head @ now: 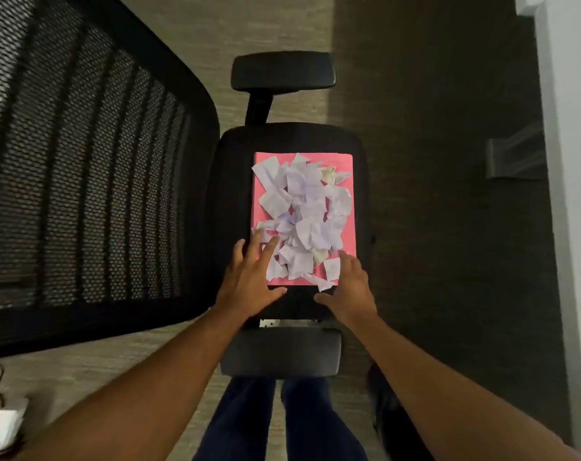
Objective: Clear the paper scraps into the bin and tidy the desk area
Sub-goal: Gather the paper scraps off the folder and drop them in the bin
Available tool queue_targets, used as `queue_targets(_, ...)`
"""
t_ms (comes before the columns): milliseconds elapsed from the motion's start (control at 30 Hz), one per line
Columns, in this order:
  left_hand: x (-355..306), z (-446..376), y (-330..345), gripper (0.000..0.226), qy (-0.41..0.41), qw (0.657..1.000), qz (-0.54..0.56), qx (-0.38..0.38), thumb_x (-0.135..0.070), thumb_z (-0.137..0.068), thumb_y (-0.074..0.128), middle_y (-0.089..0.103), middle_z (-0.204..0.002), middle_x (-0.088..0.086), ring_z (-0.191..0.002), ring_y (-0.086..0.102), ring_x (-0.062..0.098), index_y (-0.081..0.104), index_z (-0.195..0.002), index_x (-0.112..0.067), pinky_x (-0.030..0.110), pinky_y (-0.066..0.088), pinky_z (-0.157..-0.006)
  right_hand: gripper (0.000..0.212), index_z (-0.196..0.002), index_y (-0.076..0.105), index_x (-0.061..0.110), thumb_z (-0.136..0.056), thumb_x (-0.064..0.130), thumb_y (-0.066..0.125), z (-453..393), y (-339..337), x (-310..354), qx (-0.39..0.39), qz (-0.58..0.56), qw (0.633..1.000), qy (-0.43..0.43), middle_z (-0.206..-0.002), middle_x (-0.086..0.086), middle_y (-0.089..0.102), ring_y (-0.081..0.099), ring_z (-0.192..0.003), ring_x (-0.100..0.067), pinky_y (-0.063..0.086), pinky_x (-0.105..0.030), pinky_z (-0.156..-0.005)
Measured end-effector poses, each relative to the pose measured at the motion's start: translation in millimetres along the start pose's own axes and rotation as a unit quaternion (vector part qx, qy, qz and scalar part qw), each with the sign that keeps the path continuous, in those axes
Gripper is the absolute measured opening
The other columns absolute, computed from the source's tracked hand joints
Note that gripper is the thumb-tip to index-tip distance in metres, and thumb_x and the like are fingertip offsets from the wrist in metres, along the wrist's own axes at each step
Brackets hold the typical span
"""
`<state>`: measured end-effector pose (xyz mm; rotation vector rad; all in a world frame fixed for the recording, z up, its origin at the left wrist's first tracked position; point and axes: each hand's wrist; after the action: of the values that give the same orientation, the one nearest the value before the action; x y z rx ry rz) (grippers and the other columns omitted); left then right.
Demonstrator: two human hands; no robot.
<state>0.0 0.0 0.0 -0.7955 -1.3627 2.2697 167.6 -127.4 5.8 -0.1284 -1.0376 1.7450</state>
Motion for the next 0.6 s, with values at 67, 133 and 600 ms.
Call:
queue_targets(67,2.8,-17.5,12.8,0.129,-0.033,0.999,0.013,0.028,-0.072,-0.057,0.083,0.001,-0.17,0.002,-0.15,0.021,0.044,0.009,-0.158,-0.038,0.06,0.051,-0.104,0.124,-0.162,0.009,0.032,-0.072,0.037,0.094,-18.4,12.3,2.5,-0.008,0.01,1.0,0.006,-0.168,-0.002,0.019,0.028,-0.152,-0.035,0.046,-0.056,-0.113)
queue_targets(133,6.3,-30.1,25.2,0.138,-0.063,0.996,0.004,0.056,-0.074,-0.05,0.085,-0.003,-0.17,0.003,-0.149,0.021,0.045,0.006,-0.158,-0.04,0.059,0.05,-0.103,0.128,-0.163,0.0,0.034,-0.074,0.039,0.093,-33.6,24.1,5.2,-0.006,0.027,0.999,0.016,-0.17,-0.004,0.012,0.023,-0.154,-0.039,0.044,-0.058,-0.115)
queue_targets(600,22.3,-62.6,61.0,0.149,-0.049,0.995,0.071,-0.056,-0.075,-0.043,0.086,0.014,-0.166,0.011,-0.134,0.044,0.035,0.007,-0.162,-0.034,0.052,0.052,-0.103,0.139,-0.164,0.01,0.036,-0.055,0.074,0.088,-74.3,45.3,4.6,-0.176,0.144,0.971,-0.068,-0.163,-0.017,0.022,0.04,-0.138,-0.04,0.053,-0.052,-0.098)
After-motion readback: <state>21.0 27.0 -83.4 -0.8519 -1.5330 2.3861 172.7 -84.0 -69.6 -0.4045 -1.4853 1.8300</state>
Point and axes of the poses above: each hand's wrist, its own z-axis away from the middle knuckle, its own y-axis out of the palm, x = y × z
